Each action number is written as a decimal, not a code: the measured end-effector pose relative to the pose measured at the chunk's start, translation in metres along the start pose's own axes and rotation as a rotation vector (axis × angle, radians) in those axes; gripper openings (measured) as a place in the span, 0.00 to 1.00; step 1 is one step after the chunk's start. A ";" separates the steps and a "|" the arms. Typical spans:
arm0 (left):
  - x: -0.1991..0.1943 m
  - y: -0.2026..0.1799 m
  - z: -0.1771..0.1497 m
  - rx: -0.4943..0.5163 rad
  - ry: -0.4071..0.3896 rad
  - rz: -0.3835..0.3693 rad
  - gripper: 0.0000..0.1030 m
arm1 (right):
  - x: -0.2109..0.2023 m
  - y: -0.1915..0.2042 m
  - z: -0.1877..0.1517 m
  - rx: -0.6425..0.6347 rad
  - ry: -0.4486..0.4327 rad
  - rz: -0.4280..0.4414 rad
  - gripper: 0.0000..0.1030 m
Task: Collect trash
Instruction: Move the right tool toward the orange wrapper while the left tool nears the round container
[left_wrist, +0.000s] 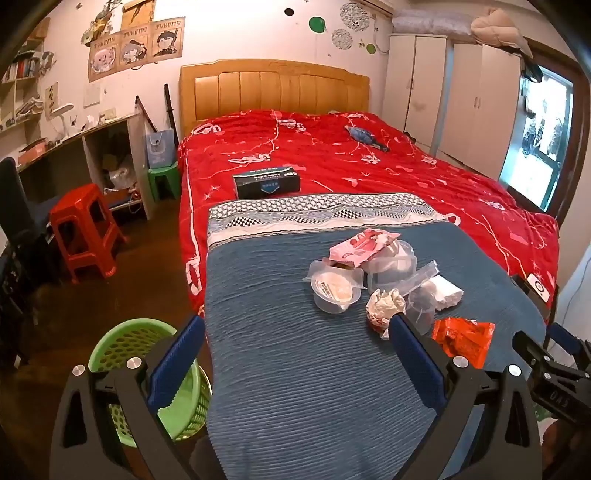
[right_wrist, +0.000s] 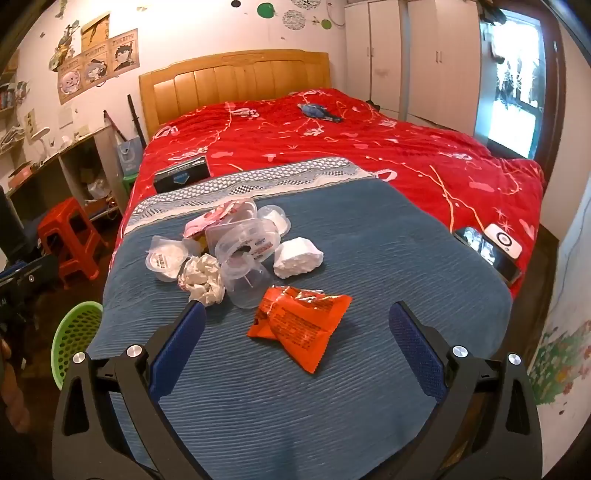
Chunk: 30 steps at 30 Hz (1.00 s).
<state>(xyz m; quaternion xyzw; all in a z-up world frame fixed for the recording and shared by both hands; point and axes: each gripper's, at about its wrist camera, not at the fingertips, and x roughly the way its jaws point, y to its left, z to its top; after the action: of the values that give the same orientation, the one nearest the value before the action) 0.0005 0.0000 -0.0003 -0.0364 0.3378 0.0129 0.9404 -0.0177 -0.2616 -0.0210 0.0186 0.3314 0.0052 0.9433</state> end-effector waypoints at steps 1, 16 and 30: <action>0.001 0.000 0.000 -0.003 0.002 -0.001 0.94 | 0.000 -0.001 0.000 0.001 0.001 0.000 0.95; 0.011 0.001 -0.005 0.006 0.012 -0.001 0.94 | 0.009 -0.009 -0.003 0.007 0.022 -0.012 0.95; 0.024 -0.005 0.004 0.010 0.007 -0.004 0.93 | 0.022 -0.013 -0.003 0.000 0.053 -0.014 0.95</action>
<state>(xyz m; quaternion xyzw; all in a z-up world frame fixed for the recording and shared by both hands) 0.0223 -0.0052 -0.0122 -0.0323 0.3411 0.0093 0.9394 -0.0022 -0.2736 -0.0372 0.0162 0.3564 -0.0009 0.9342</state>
